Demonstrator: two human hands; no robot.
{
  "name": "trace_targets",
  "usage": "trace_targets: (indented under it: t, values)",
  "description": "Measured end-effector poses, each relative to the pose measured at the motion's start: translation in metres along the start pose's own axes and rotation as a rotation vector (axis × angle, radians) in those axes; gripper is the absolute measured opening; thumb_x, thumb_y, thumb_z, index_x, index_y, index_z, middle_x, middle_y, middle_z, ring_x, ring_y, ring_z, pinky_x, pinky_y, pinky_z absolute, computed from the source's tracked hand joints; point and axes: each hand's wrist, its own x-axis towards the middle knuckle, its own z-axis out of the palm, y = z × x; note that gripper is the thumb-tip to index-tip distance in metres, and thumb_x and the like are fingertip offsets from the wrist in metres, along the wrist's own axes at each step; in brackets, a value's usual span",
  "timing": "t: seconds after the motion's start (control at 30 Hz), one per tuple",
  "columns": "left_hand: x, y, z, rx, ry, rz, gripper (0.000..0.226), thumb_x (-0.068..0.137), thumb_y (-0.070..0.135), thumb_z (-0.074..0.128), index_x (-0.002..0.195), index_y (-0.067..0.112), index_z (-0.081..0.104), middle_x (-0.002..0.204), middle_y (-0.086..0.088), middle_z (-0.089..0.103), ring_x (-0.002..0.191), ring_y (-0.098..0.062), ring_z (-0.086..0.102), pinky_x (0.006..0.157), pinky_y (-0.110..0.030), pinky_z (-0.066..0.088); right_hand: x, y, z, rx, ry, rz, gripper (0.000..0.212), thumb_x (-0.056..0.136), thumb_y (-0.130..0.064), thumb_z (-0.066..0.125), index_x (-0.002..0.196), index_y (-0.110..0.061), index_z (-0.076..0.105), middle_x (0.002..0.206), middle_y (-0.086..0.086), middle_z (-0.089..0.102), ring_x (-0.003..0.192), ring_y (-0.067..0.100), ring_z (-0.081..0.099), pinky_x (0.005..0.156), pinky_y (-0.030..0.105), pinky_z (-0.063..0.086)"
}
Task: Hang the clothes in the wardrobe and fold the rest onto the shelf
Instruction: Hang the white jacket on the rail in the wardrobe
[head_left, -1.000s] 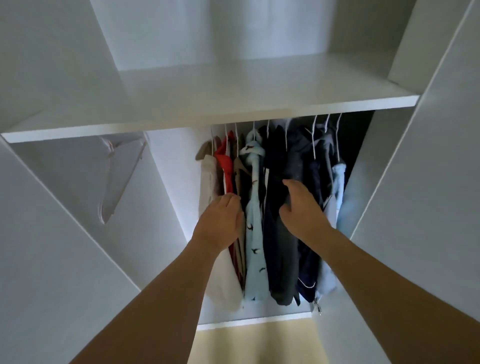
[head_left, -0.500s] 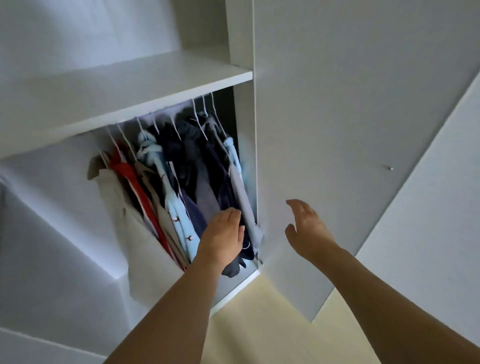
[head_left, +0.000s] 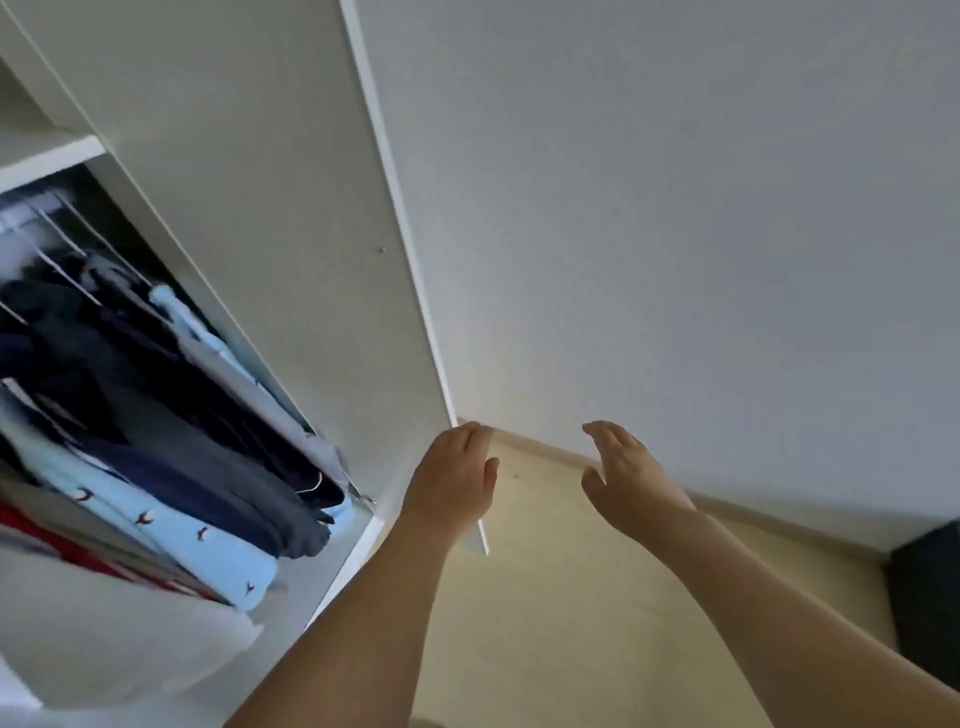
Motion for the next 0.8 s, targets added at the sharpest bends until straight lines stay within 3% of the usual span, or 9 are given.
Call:
trace_targets:
  t: [0.37, 0.63, 0.8]
  values:
    - [0.048, 0.137, 0.066, -0.066, -0.201, 0.349, 0.036, 0.099, 0.026, 0.042, 0.130, 0.009, 0.047, 0.133, -0.003, 0.049, 0.125, -0.022, 0.043, 0.103, -0.030, 0.037, -0.072, 0.119, -0.045, 0.054, 0.130, 0.301, 0.051, 0.093, -0.011, 0.043, 0.143, -0.011, 0.032, 0.148, 0.002, 0.033, 0.133, 0.023, 0.035, 0.107, 0.026, 0.026]
    - [0.036, 0.235, 0.089, -0.068, -0.325, 0.539, 0.041, 0.099, 0.025, 0.041, 0.136, 0.009, 0.044, 0.141, -0.004, 0.044, 0.132, -0.022, 0.037, 0.108, -0.029, 0.031, -0.157, 0.181, -0.066, 0.070, 0.209, 0.459, 0.056, 0.091, -0.011, 0.044, 0.145, -0.008, 0.030, 0.150, 0.004, 0.032, 0.139, 0.019, 0.027, 0.109, 0.020, 0.021]
    - [0.023, 0.319, 0.090, -0.029, -0.288, 0.599, 0.039, 0.098, 0.027, 0.042, 0.133, 0.008, 0.048, 0.139, -0.006, 0.046, 0.130, -0.022, 0.040, 0.105, -0.031, 0.034, -0.232, 0.238, -0.089, 0.061, 0.269, 0.528, 0.057, 0.089, -0.010, 0.045, 0.145, -0.009, 0.033, 0.150, 0.004, 0.033, 0.138, 0.020, 0.030, 0.109, 0.023, 0.024]
